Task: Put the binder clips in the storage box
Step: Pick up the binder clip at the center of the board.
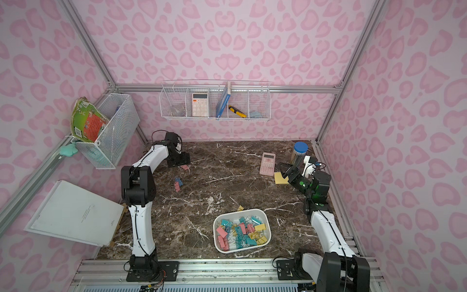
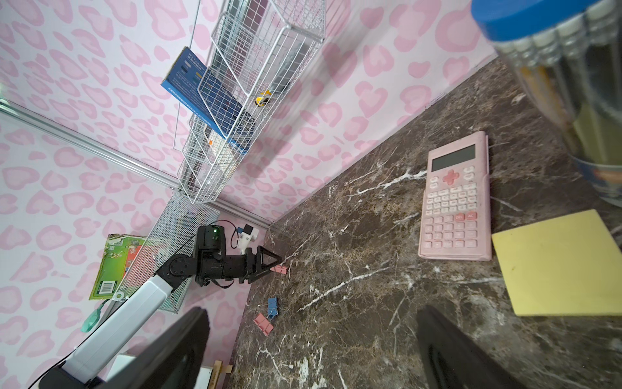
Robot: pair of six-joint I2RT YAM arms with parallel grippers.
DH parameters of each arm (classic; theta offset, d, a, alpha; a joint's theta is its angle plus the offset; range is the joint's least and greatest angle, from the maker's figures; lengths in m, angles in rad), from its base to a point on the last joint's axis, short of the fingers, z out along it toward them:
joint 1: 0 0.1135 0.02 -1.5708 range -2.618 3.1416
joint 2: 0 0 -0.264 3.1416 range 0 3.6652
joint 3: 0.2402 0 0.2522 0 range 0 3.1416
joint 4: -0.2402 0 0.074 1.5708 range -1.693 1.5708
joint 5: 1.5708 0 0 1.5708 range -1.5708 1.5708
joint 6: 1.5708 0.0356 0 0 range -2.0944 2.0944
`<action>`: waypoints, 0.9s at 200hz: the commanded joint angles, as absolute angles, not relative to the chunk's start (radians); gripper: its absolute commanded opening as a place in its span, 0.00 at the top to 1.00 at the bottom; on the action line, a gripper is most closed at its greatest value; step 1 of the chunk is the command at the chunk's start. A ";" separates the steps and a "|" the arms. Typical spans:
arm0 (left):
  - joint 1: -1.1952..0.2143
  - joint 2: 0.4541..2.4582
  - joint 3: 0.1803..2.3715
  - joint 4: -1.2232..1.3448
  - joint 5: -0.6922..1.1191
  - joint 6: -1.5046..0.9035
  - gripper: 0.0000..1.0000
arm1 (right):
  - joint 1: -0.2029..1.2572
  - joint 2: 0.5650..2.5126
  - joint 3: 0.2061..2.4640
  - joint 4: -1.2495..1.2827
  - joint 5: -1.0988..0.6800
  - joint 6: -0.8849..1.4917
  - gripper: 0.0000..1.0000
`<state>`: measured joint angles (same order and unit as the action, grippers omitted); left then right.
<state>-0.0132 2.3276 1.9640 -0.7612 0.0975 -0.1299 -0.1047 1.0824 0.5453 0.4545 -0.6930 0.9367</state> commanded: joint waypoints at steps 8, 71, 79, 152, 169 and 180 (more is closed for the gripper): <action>-0.011 2.386 2.059 -0.852 0.154 -0.051 0.30 | -0.105 1.082 0.563 0.463 -0.704 0.924 0.02; -0.019 2.332 2.033 -0.844 0.225 -0.108 0.66 | -0.104 1.064 0.555 0.457 -0.698 0.930 0.02; -0.025 2.299 2.014 -0.828 0.254 -0.116 0.67 | -0.103 1.065 0.557 0.457 -0.698 0.930 0.02; -0.328 1.761 1.676 -0.681 0.525 -0.163 0.66 | -0.106 1.083 0.547 0.484 -0.693 0.951 0.02; -0.531 1.628 1.540 -0.542 0.560 -0.146 0.65 | -0.108 1.102 0.542 0.516 -0.702 0.974 0.02; -0.669 1.598 1.491 -0.491 0.537 -0.129 0.65 | -0.109 1.115 0.541 0.537 -0.711 0.988 0.02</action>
<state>-0.4736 1.6703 1.5867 -0.6388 0.4614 -0.1555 -0.1066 1.0966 0.5438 0.4641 -0.6922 0.9546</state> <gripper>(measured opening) 0.353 0.981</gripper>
